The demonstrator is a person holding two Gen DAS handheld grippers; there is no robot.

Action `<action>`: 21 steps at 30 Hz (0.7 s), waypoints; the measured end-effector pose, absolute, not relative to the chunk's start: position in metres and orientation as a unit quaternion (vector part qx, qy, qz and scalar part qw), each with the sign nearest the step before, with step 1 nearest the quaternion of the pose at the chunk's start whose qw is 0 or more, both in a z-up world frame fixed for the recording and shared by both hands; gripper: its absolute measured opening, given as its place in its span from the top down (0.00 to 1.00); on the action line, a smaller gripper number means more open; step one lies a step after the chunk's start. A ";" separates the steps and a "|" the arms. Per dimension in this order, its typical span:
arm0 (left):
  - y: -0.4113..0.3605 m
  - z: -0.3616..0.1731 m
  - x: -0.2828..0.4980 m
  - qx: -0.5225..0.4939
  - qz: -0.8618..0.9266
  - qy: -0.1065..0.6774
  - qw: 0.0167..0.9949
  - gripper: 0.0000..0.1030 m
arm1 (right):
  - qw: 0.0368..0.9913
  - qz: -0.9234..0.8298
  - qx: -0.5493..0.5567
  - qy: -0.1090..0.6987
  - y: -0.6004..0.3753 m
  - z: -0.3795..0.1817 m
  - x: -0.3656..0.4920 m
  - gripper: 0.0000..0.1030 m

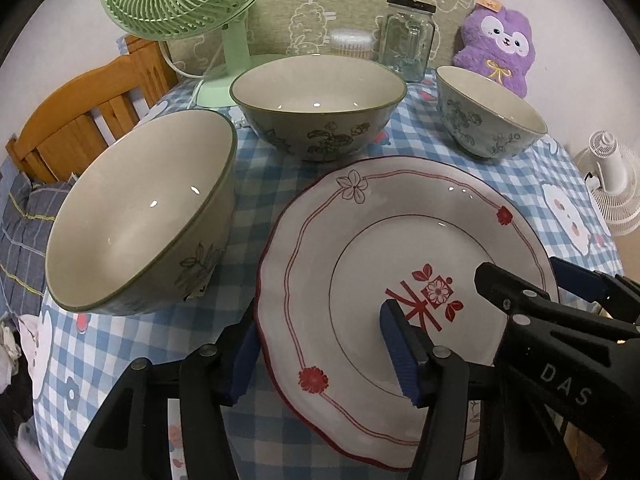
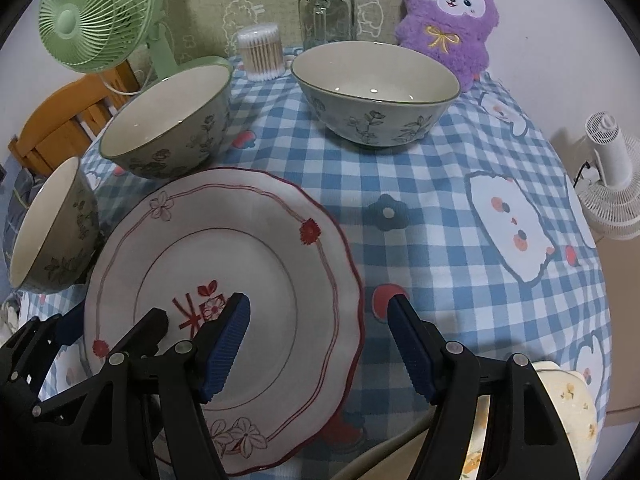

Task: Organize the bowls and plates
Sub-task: 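Move both grippers to the rim of the red-rimmed white plate, then close both grippers on the red-rimmed plate's rim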

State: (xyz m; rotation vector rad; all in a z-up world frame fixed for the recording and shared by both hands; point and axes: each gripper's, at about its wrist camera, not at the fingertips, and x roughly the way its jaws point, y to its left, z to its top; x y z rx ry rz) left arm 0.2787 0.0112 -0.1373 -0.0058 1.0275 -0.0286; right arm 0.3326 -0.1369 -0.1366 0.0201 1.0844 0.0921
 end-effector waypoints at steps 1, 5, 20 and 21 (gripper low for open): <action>0.011 -0.137 0.279 -0.004 -0.013 0.491 0.871 0.42 | 0.854 0.045 0.013 0.517 -0.137 -0.137 0.333 0.28; 0.010 -0.137 0.278 0.000 -0.012 0.488 0.873 0.42 | 0.848 0.052 0.025 0.526 -0.138 -0.141 0.336 0.29; 0.009 -0.137 0.271 0.009 -0.013 0.480 0.877 0.43 | 0.843 0.051 0.027 0.534 -0.134 -0.141 0.331 0.50; 0.010 -0.136 0.269 0.007 -0.011 0.479 0.878 0.44 | 0.844 0.048 0.026 0.533 -0.134 -0.140 0.329 0.50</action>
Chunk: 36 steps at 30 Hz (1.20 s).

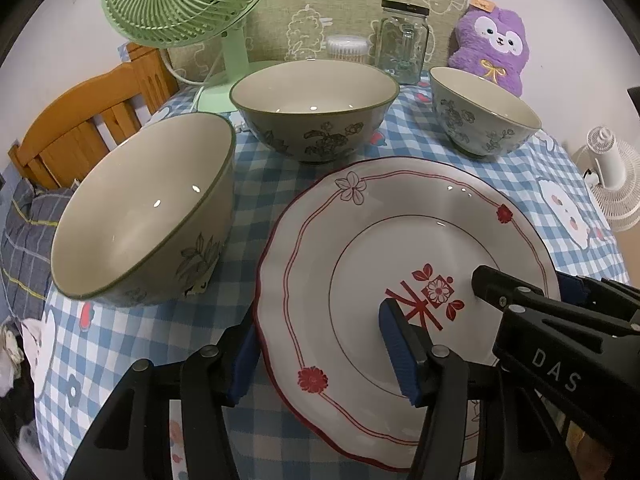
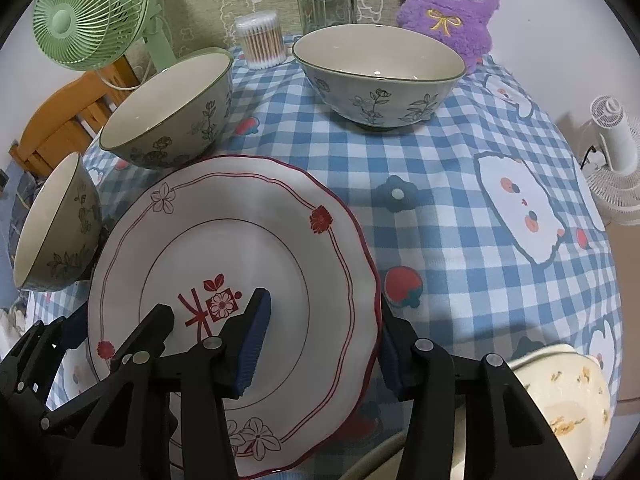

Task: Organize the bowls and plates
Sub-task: 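Close both grippers on the red-rimmed plate's rim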

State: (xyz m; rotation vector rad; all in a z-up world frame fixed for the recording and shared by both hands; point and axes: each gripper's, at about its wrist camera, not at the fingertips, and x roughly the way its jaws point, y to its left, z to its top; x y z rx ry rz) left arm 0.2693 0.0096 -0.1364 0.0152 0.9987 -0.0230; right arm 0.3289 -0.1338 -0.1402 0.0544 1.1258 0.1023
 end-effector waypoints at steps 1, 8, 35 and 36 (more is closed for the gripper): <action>0.009 -0.136 0.268 0.008 -0.010 0.478 0.878 0.45 | 0.845 0.045 0.024 0.533 -0.133 -0.140 0.328 0.51; 0.007 -0.132 0.258 0.020 -0.008 0.471 0.882 0.47 | 0.845 0.039 0.029 0.532 -0.136 -0.137 0.317 0.52; 0.040 -0.127 0.233 0.018 0.022 0.462 0.886 0.67 | 0.854 0.044 0.018 0.518 -0.112 -0.129 0.278 0.65; 0.041 -0.126 0.232 0.015 0.021 0.462 0.886 0.67 | 0.855 0.042 0.021 0.516 -0.113 -0.129 0.277 0.66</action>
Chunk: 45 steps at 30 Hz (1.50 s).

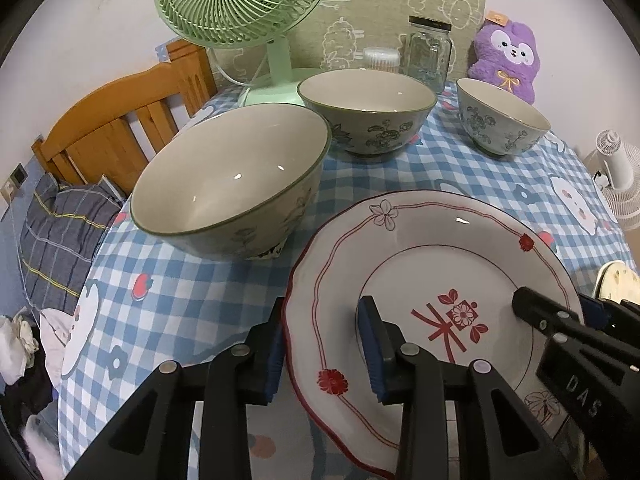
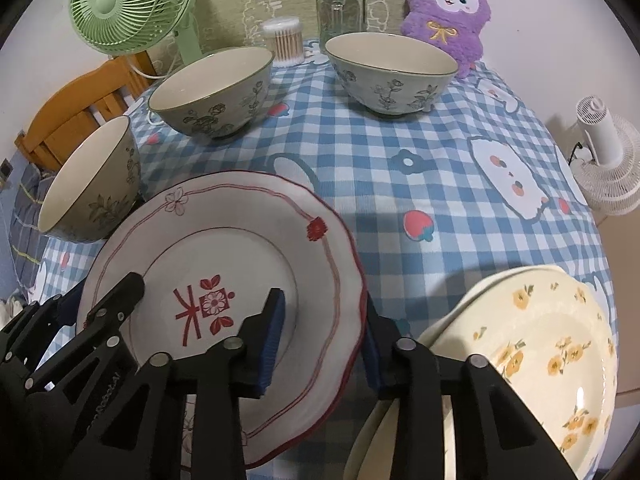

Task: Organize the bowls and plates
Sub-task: 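Close both grippers on the red-rimmed plate's rim, then lift the red-rimmed plate and carry it over the yellow plate stack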

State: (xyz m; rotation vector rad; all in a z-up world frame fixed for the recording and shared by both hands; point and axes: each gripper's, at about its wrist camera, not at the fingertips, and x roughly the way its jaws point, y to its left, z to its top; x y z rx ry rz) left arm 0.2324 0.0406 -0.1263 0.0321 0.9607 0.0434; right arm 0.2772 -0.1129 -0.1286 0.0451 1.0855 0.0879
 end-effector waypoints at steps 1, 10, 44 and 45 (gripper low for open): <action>0.041 -0.126 0.232 0.015 0.020 0.462 0.886 0.67 | 0.856 0.042 0.023 0.515 -0.114 -0.128 0.276 0.67; 0.040 -0.118 0.225 0.022 0.023 0.449 0.893 0.69 | 0.864 0.035 0.018 0.501 -0.114 -0.119 0.265 0.68; -0.011 -0.066 0.187 0.030 -0.010 0.393 0.919 0.69 | 0.897 -0.003 0.038 0.440 -0.165 -0.064 0.213 0.68; -0.016 -0.064 0.184 0.032 -0.013 0.391 0.920 0.69 | 0.898 -0.005 0.039 0.439 -0.169 -0.062 0.211 0.68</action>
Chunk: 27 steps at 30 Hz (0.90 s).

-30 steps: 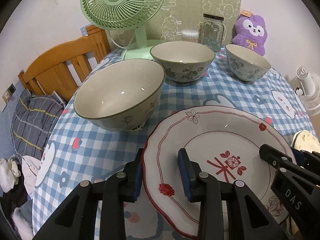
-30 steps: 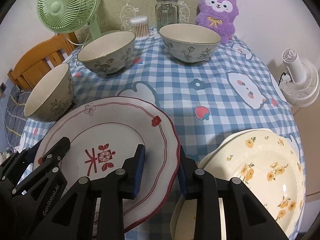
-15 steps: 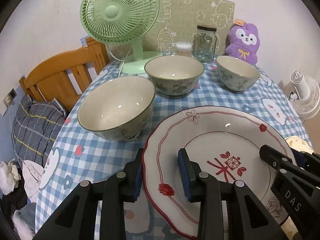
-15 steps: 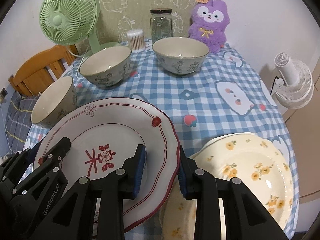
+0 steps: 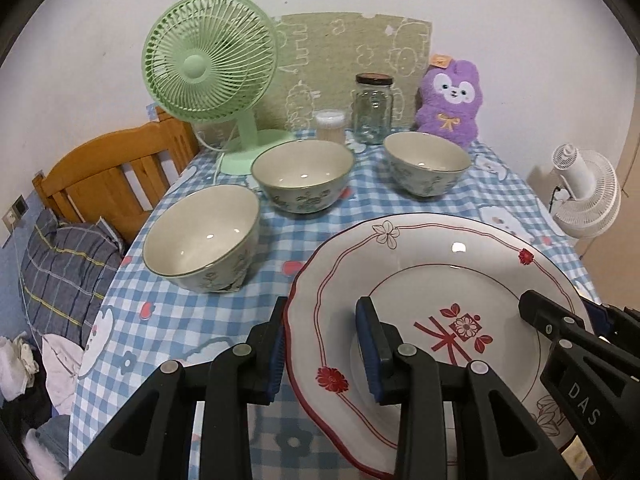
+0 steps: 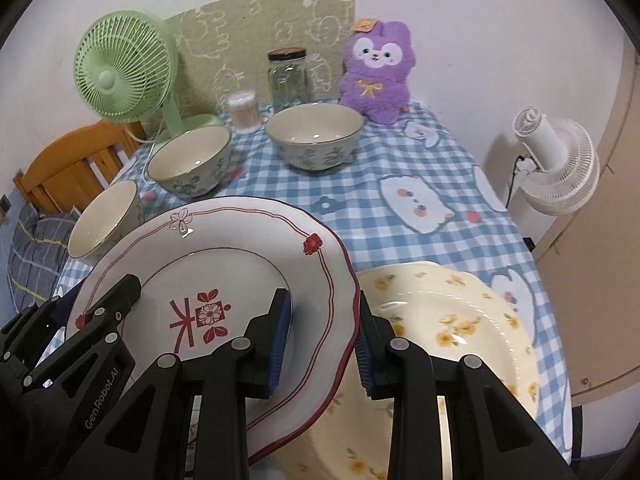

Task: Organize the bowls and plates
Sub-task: 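Lift the red-rimmed plate and carry it over the yellow plate stack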

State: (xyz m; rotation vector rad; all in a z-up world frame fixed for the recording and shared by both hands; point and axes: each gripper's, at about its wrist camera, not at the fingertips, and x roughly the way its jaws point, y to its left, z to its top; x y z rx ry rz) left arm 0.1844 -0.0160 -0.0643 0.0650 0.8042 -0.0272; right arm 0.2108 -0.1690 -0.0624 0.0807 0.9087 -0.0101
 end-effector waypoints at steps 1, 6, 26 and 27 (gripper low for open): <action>-0.018 -0.063 0.183 0.032 -0.015 0.390 0.920 0.69 | 0.898 -0.006 0.040 0.438 -0.172 -0.061 0.209 0.68; -0.035 -0.058 0.175 0.034 -0.026 0.386 0.922 0.69 | 0.902 -0.018 0.048 0.429 -0.190 -0.055 0.197 0.68; -0.095 -0.067 0.146 0.045 -0.067 0.391 0.917 0.69 | 0.901 -0.057 0.070 0.425 -0.255 -0.062 0.156 0.68; -0.098 -0.069 0.145 0.045 -0.069 0.394 0.916 0.69 | 0.900 -0.058 0.071 0.426 -0.258 -0.064 0.154 0.68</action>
